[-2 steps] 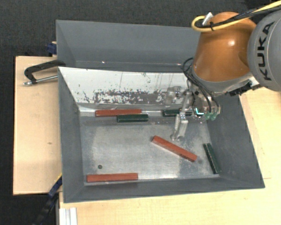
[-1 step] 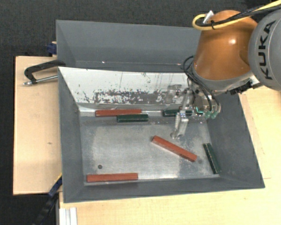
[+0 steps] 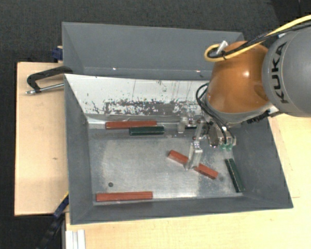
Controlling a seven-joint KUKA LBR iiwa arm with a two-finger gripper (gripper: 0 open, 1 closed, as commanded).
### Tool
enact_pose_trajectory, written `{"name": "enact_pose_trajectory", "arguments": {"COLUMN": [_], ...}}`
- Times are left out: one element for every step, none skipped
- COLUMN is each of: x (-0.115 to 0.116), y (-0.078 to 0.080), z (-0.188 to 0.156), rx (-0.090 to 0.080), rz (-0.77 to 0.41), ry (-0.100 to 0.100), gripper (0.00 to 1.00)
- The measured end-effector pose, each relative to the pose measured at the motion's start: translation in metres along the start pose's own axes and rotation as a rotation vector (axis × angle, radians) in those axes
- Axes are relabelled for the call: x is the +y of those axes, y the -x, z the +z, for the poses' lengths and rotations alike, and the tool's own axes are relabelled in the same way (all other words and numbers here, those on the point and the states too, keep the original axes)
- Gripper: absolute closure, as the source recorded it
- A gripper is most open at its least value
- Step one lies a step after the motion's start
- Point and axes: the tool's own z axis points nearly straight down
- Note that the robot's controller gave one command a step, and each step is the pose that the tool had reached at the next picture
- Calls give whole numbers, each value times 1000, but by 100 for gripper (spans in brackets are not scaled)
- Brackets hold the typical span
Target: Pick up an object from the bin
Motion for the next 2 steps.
{"name": "enact_pose_trajectory", "arguments": {"x": [-12,-38], "y": [-1,2], "z": [60,102], "rx": [2,7], "rz": [-17,78], "ry": [0,0], "gripper": [0,100]}}
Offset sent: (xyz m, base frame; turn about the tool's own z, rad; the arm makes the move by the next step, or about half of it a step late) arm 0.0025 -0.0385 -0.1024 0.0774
